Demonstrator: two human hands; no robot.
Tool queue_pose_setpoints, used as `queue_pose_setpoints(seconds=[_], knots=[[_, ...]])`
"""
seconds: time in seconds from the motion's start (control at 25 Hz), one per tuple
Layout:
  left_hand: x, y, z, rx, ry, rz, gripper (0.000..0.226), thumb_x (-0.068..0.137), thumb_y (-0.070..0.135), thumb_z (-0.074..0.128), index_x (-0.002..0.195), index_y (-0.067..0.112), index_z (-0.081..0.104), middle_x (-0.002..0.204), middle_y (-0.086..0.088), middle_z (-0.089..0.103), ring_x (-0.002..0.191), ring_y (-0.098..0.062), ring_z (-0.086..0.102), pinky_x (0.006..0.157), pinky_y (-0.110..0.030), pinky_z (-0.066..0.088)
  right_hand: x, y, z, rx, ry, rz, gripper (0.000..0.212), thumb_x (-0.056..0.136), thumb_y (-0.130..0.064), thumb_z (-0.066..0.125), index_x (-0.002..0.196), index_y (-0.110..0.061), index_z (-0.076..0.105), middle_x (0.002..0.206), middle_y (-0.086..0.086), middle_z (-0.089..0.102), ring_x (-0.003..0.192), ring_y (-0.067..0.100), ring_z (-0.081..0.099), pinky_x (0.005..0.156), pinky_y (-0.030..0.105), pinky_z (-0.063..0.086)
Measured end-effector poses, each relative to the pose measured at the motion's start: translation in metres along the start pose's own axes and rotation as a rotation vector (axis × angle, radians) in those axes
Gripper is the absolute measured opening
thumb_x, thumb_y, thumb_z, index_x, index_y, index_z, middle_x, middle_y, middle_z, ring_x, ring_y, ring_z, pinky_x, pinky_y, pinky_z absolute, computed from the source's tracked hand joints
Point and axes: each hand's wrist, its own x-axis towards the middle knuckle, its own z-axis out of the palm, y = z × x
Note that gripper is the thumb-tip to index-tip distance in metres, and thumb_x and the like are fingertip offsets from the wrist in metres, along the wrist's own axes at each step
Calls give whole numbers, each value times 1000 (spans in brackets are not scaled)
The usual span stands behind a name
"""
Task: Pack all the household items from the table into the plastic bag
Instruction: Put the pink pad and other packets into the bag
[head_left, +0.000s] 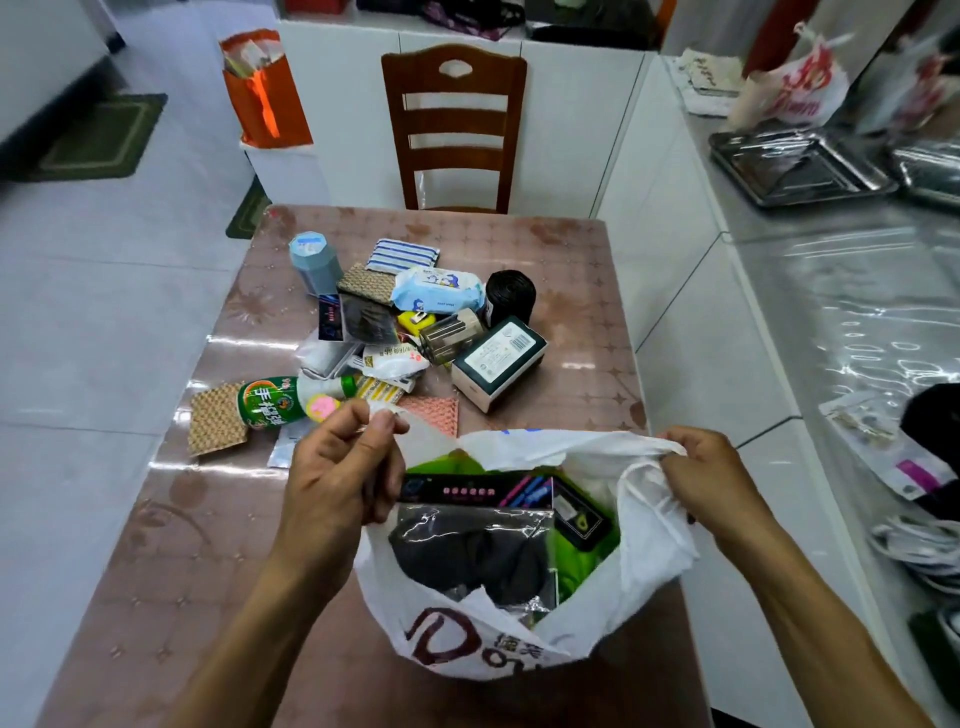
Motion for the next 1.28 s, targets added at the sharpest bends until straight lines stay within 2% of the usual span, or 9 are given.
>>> queue_pose_setpoints(seconds=[0.12, 0.24, 0.4, 0.56, 0.68, 0.8, 0.96, 1.12, 1.28], knots=[[-6, -6, -5, 41, -24, -58, 31, 94, 31, 52, 77, 6, 61, 45, -8, 46, 36, -17, 35, 37, -19, 29, 1, -8, -5, -257, 93, -71, 12, 81, -13, 59, 83, -25, 58, 79, -5, 63, 74, 22, 59, 59, 28, 39], [6, -8, -3, 144, 113, -88, 54, 92, 41, 49, 65, -6, 56, 45, -9, 46, 39, -17, 38, 40, -22, 30, 3, -45, -6, -79, 217, -339, 11, 83, -13, 61, 90, -22, 62, 83, -8, 64, 75, 14, 60, 65, 29, 45], [31, 3, -3, 215, 12, -93, 44, 77, 40, 64, 57, 3, 54, 48, -5, 47, 45, -18, 44, 46, -28, 38, 55, -85, 37, -136, 5, -511, 18, 86, -13, 59, 101, -20, 66, 92, -4, 69, 78, 10, 63, 66, 26, 51], [42, -17, 0, 80, -99, -333, 14, 76, 11, 78, 75, 7, 64, 64, -12, 68, 58, -21, 63, 60, -30, 51, 141, -94, 116, -678, -166, -665, 48, 82, -14, 60, 128, -24, 54, 130, 4, 61, 112, 27, 55, 87, 38, 47], [44, -32, -1, -127, 2, -564, 16, 91, 11, 54, 97, 3, 67, 62, -12, 63, 46, -21, 55, 46, -26, 43, 180, -90, 157, -1017, -289, -683, 71, 84, -14, 65, 146, -27, 33, 153, 2, 35, 129, 31, 41, 99, 46, 39], [38, -27, -13, -280, -5, -609, 31, 92, 24, 46, 94, 5, 71, 59, -13, 56, 36, -18, 42, 39, -22, 25, 202, -84, 175, -1152, -264, -676, 78, 90, -10, 58, 153, -27, 15, 162, -4, 16, 133, 31, 39, 97, 45, 43], [28, -12, -26, -354, -37, -597, 30, 94, 30, 46, 91, 6, 63, 50, -7, 35, 33, -11, 20, 42, -24, 10, 200, -78, 193, -1179, -174, -664, 70, 84, -21, 66, 145, -19, 32, 146, 3, 37, 117, 32, 53, 89, 45, 46], [21, 1, -31, -246, 2, -443, 33, 93, 29, 47, 106, 1, 59, 59, -9, 42, 38, -11, 19, 44, -26, 11, 181, -111, 165, -757, -97, -511, 87, 55, -57, 76, 125, -14, 48, 121, 9, 55, 106, 32, 55, 84, 43, 46], [15, 2, -24, -42, 6, -377, 29, 94, 34, 49, 110, 22, 69, 55, -4, 34, 46, -13, 22, 50, -31, 12, 94, -124, 62, 43, 122, -559, 81, 52, -44, 78, 123, -19, 50, 116, 3, 59, 101, 21, 56, 76, 32, 52]])
